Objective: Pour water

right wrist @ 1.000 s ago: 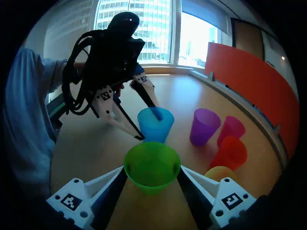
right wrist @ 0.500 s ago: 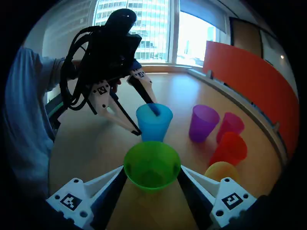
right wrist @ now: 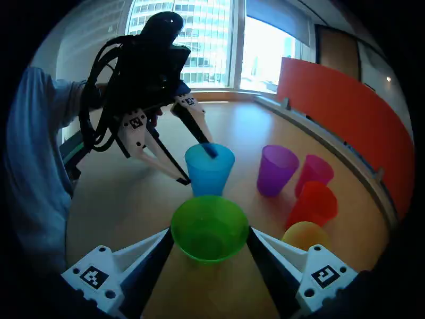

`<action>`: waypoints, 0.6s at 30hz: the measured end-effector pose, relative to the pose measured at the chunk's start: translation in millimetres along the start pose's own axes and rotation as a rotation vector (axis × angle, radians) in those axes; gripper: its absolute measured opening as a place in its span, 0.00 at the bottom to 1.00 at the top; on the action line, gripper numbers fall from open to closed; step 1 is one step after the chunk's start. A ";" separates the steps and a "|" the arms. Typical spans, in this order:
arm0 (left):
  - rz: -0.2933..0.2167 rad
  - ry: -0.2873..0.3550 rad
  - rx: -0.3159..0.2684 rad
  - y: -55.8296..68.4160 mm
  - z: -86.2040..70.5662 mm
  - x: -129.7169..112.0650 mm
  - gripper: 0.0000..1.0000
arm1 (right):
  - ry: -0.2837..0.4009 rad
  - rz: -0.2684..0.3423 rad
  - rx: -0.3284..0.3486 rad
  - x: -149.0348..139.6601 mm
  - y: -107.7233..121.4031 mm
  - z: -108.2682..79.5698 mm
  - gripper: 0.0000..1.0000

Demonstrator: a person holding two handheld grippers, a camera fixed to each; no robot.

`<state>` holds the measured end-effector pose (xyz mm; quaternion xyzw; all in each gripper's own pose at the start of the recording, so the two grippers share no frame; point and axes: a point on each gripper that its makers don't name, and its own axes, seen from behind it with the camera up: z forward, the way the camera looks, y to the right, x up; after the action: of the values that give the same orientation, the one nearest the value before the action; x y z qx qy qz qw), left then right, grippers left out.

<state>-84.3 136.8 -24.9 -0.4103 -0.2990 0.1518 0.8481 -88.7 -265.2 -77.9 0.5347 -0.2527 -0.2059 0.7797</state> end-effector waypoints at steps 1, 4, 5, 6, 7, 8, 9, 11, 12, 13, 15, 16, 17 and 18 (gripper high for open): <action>-0.001 0.000 0.000 0.1 -0.4 -0.3 0.93 | -0.001 0.000 -0.001 -0.6 -0.1 -0.3 1.00; -0.004 -0.001 0.002 0.4 -1.7 -1.4 0.93 | -0.005 0.001 -0.005 -2.6 -0.2 -1.7 1.00; -0.004 -0.001 0.003 0.4 -2.1 -1.8 0.93 | -0.005 0.001 -0.008 -3.1 0.1 -2.5 1.00; -0.005 -0.002 0.004 0.5 -2.6 -2.3 0.93 | -0.006 0.001 -0.010 -3.7 0.4 -3.3 1.00; -0.004 -0.002 0.005 0.6 -3.2 -2.5 0.92 | -0.006 0.002 -0.014 -4.3 0.9 -4.5 1.00; -0.004 -0.002 0.006 0.8 -3.9 -2.8 0.93 | -0.007 0.002 -0.017 -4.8 1.4 -5.7 1.00; -0.003 -0.002 0.007 0.9 -4.6 -3.1 0.93 | -0.007 0.003 -0.020 -5.5 2.0 -7.1 1.00; -0.003 -0.002 0.009 1.0 -6.2 -3.2 0.93 | -0.007 0.004 -0.026 -6.7 2.8 -9.8 1.00; -0.002 -0.002 0.010 1.0 -7.2 -3.3 0.93 | -0.008 0.005 -0.030 -7.3 3.3 -11.4 1.00; -0.003 -0.002 0.011 1.0 -8.0 -3.4 0.93 | -0.009 0.006 -0.032 -8.3 3.6 -12.8 1.00; -0.004 -0.003 0.014 0.9 -9.7 -3.9 0.93 | -0.011 0.008 -0.036 -10.4 4.1 -15.9 0.99; -0.004 -0.003 0.014 1.0 -10.5 -4.3 0.93 | -0.012 0.008 -0.038 -11.5 4.2 -17.4 0.99; -0.004 -0.004 0.015 1.2 -11.2 -4.8 0.93 | -0.013 0.008 -0.040 -12.5 4.3 -19.0 0.99; -0.005 -0.005 0.015 1.3 -12.1 -5.3 0.93 | -0.014 0.009 -0.042 -13.7 4.4 -20.8 1.00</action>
<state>-80.8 127.6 -33.9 -0.4027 -0.3009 0.1531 0.8508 -86.6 -240.4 -82.4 0.5156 -0.2561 -0.2115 0.7899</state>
